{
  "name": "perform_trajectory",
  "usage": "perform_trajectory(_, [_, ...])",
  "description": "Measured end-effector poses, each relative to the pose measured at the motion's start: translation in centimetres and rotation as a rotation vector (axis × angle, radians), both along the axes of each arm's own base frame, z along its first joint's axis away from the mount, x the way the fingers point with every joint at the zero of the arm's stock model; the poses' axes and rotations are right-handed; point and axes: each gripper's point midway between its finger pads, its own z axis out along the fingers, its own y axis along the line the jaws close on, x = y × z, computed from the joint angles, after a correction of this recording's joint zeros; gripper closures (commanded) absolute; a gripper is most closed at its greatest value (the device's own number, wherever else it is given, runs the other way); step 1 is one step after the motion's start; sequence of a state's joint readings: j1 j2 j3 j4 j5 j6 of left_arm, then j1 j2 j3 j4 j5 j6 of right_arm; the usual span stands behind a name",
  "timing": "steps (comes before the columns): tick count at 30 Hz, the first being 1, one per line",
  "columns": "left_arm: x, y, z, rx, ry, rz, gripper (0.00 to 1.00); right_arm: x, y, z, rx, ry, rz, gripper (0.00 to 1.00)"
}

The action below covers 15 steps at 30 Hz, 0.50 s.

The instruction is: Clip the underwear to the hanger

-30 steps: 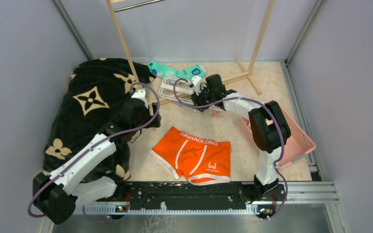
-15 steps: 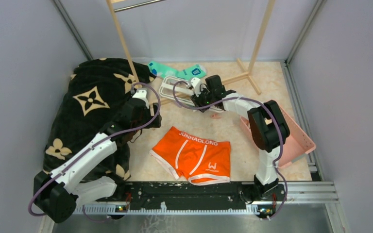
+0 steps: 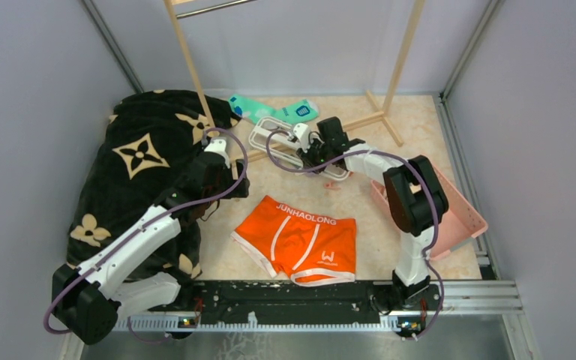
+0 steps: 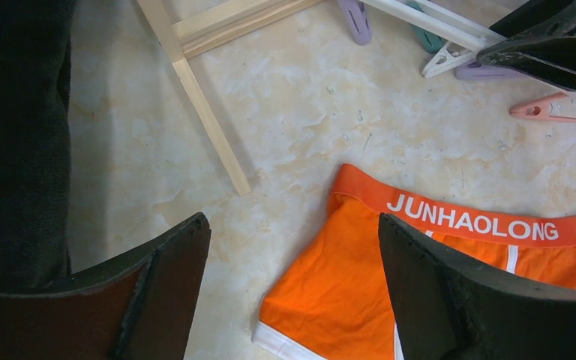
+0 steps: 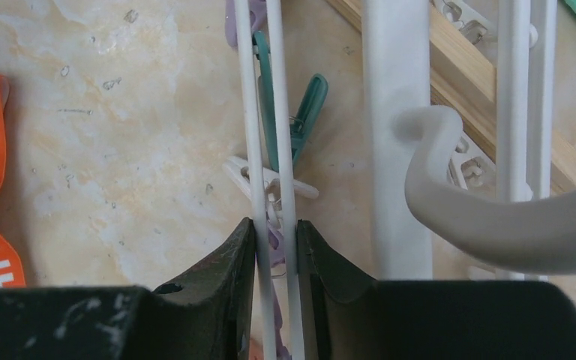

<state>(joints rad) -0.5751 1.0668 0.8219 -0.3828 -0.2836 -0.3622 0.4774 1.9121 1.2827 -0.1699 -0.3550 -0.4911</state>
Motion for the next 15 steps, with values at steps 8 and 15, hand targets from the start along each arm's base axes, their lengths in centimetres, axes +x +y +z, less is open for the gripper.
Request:
perform_trajectory(8, [0.0,0.0,0.0,0.0,-0.001,0.0,0.12,-1.9,-1.4,2.8,-0.015,-0.01,0.042,1.0])
perform_trajectory(15, [0.0,0.0,-0.2,0.003,0.005,-0.001,0.12,-2.1,-1.8,7.8,0.076,-0.087,0.06,1.0])
